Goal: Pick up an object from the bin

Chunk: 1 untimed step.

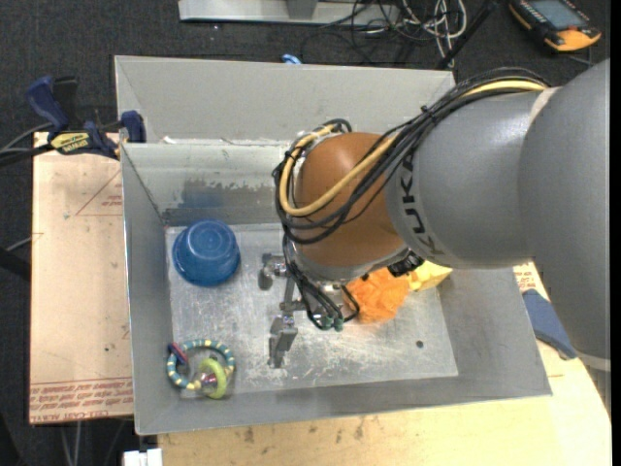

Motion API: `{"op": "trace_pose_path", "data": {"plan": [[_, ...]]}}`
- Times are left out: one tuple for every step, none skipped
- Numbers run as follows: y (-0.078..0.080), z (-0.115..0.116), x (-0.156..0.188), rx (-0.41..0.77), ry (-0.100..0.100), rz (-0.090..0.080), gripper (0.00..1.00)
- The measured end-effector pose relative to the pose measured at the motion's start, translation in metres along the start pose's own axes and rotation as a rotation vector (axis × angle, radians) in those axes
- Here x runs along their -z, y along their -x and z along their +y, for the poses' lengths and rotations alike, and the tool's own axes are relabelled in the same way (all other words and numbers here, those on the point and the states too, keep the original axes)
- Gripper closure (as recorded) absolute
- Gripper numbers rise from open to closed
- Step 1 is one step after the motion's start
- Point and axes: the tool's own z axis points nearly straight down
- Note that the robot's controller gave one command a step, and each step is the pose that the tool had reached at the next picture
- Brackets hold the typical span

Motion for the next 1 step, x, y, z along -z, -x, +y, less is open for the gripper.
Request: {"op": "trace_pose_path", "data": {"plan": [[0.002,-0.0006,0.0033,-0.003,0.001,-0.007,0.0]]}}
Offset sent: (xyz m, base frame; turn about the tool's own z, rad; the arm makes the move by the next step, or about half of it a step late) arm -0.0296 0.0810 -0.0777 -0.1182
